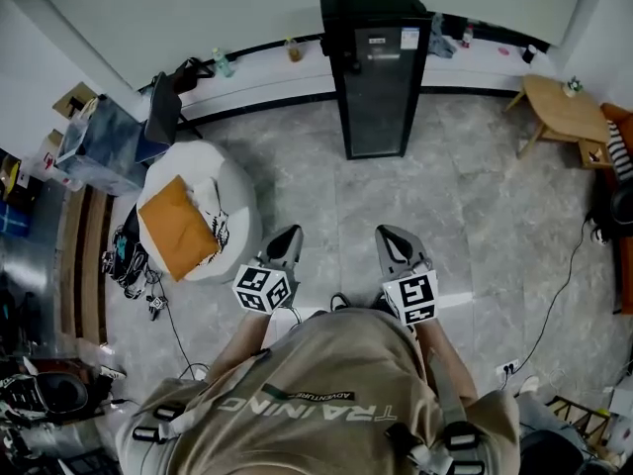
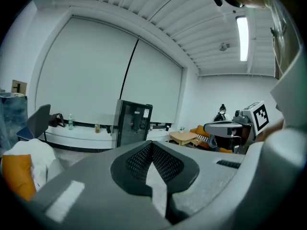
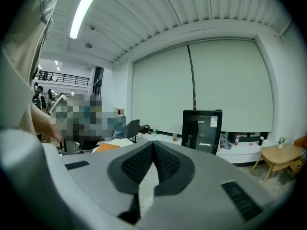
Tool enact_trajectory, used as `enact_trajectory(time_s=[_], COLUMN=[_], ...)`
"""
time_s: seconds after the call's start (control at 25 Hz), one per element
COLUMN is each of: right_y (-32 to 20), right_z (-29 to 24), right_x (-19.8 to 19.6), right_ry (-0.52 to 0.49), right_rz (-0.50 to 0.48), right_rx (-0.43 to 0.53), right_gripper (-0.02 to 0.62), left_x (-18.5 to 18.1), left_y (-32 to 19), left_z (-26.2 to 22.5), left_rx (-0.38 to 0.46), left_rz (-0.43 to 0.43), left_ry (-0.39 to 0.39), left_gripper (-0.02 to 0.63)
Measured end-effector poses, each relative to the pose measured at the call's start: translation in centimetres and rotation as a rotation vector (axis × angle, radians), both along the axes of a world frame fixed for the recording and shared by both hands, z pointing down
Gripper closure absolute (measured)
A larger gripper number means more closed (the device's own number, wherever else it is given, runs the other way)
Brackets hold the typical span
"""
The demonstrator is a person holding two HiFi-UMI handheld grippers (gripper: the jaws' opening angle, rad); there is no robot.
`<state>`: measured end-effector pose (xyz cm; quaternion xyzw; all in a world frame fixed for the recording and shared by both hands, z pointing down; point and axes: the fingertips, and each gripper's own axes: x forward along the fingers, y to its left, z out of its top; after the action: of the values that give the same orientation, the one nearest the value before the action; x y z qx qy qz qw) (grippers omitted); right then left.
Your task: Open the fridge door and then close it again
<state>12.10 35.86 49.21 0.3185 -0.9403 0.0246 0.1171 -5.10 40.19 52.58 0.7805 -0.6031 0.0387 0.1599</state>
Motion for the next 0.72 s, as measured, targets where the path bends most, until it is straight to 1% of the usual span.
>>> enact_trajectory(time_s=[0.08,0.24,0.32,0.4,0.48,0.6,0.72], right_y=[0.3,1.4,1.7,1.5,0.7,-0.9,-3.6], right_z=[0.4,1.9,2.6,2.9,3.2,3.4,3.2], right_x=[-0.4,-0.8,-1.0,-1.6,-2.3,-3.2,-3.8], right_ry=[0.006,0.030,0.054,0.075,0.083,0.080,0.062], right_rz=[0.011,0.031,0.026,0.014,0.001,-0.019,-0.029], right_rx=[-0.006,-0.042,-0.063,-0.055,-0.046,-0.047,-0.042], right_gripper=[0.600,0.600,0.598,0.598,0.598,0.598,0.598], left_x=[-0.5,-1.1,-1.3,-1.7,-2.1,-1.9,-1.6], left_y=[0.1,0.4,0.3,0.0,-0.7,-2.0,-4.4], left_z=[0.2,1.8,2.0,2.3,3.3,4.8,4.5], left_rx=[0.002,-0.026,-0.031,-0.027,-0.040,-0.080,-0.094], left_rz=[0.013,0.019,0.018,0.014,0.002,-0.008,0.004], left_ry=[-0.001,0.019,0.033,0.043,0.054,0.079,0.070], left_gripper=[0.606,0.606,0.606,0.606,0.606,0.606,0.606])
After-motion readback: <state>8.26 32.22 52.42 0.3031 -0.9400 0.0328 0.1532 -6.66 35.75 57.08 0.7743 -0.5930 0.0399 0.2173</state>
